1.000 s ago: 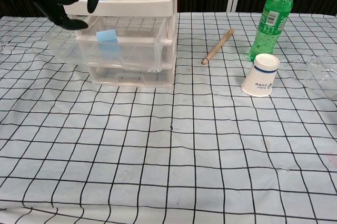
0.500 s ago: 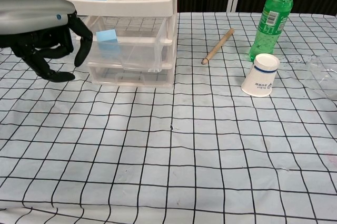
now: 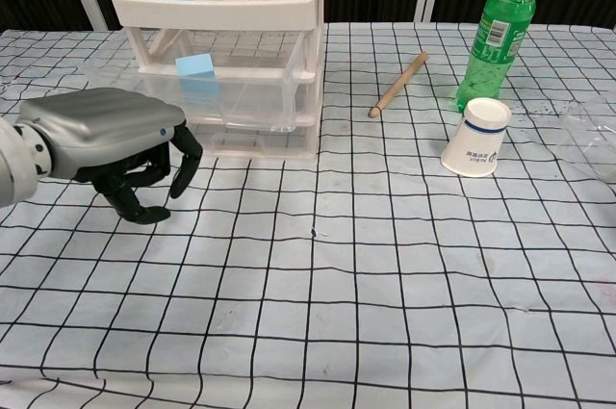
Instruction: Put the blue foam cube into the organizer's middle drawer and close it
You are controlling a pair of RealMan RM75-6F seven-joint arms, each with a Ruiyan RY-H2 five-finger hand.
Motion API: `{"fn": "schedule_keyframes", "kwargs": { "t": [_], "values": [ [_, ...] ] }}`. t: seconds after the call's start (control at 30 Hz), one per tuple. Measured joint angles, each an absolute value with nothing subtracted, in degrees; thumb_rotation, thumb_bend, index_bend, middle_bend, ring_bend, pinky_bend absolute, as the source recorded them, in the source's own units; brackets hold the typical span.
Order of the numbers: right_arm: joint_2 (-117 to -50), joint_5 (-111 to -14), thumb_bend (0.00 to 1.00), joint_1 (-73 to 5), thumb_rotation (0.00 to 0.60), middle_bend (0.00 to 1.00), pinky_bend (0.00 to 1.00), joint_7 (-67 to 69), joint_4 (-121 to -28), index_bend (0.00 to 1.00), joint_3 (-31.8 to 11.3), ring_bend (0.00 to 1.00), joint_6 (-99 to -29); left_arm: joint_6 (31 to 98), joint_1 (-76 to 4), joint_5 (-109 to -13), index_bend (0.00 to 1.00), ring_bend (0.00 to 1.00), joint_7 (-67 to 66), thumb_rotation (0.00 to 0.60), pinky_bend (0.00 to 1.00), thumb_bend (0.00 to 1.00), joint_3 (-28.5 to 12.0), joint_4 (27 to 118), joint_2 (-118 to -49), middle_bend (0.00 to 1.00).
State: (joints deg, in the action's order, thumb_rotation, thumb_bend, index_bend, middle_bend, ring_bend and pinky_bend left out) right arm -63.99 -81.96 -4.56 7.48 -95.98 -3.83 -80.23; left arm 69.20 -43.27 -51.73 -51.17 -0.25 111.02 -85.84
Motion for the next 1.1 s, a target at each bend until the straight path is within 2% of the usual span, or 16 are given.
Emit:
{"fn": "schedule_keyframes", "kwargs": {
  "t": [0.57,1.1],
  "values": [
    [-64.0,-82.2,0.32,-4.5,0.600,0.28,0.26,7.7,-95.9,0.40,-3.8,0.20,-80.3,70.1,-46.1,-48.7,0.56,0.88,-54.6,0.600,0.87,0.29,-3.9,106.9,-92.5,0.89],
    [-63.9,-82.1,0.32,-4.5,0.600,0.28,0.26,7.7,-96.1,0.40,-3.7,0.20,-80.2,70.6,-47.7,-47.7,0.56,0.88,-54.1,0.600,0.87,0.29,-7.0,103.7,-94.2,0.89]
  ]
}}
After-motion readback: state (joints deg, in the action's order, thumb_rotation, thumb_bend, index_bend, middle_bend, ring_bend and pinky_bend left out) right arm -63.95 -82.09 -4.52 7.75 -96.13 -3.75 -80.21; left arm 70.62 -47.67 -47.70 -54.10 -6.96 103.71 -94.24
